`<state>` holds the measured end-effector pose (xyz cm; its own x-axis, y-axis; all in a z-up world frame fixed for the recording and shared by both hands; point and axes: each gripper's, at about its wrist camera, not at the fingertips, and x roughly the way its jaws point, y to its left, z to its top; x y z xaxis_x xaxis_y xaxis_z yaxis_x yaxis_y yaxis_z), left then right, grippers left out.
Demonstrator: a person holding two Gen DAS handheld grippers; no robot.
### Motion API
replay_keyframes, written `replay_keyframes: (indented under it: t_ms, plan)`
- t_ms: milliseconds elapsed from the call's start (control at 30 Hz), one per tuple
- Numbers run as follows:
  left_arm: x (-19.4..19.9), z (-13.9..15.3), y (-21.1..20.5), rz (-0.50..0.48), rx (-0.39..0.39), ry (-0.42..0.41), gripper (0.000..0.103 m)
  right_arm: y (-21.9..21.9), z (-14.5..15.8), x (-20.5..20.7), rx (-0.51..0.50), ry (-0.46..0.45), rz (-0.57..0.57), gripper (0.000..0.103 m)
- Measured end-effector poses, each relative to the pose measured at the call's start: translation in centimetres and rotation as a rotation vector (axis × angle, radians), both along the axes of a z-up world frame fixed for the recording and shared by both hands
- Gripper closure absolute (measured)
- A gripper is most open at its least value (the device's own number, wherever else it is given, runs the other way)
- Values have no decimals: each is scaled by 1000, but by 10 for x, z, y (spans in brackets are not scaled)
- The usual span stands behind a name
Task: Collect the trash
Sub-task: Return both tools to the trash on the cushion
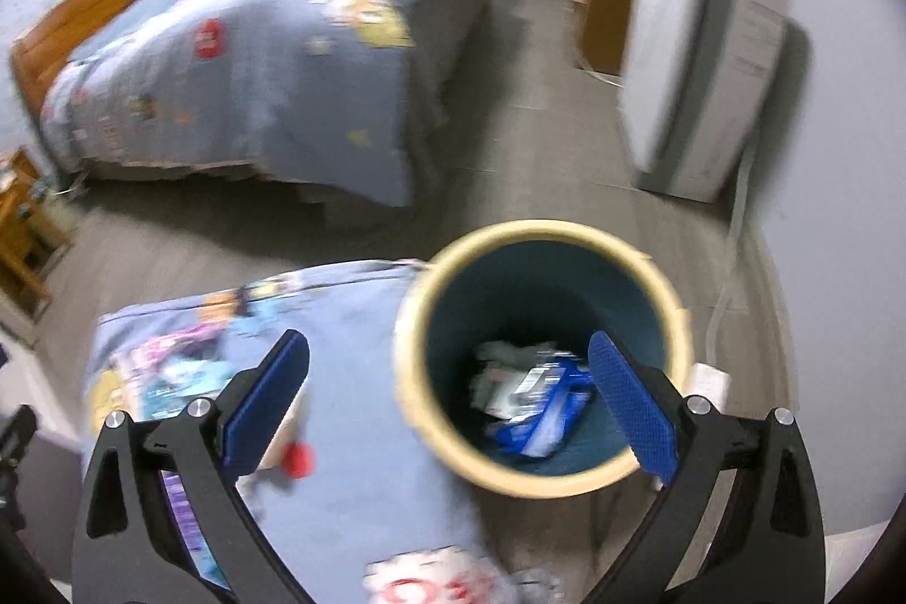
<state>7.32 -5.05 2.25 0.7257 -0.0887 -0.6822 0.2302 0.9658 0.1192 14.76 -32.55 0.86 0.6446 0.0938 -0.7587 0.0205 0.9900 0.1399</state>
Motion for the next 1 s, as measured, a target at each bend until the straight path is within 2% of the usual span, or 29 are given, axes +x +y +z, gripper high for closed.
replay_keyframes:
  t_ms: [167,233,400,500,600,867,1000]
  plan:
    - [-26,3,44,64,-10,-24,5,53,4,-8,14,-3,82,6]
    - [-34,-2,63,87,-29,-35,5,75,1,-13,-4,1,115,6]
    - [-35,-20,96,141,-19,-12,5,120,-10,-26,-37,-11,164,6]
    - [-34,-30,114,159,-22,11,5,150,-25,-33,-62,-11,207,6]
    - [-35,-42,132,167,-58,45,5,179,-44,-43,-127,-29,218,6]
    - [-32,-53,153,184,-112,79,5,227,-85,-56,-143,-4,258,6]
    - [-32,-54,155,163,-67,67,5,250,-100,-59,-168,12,319,8]
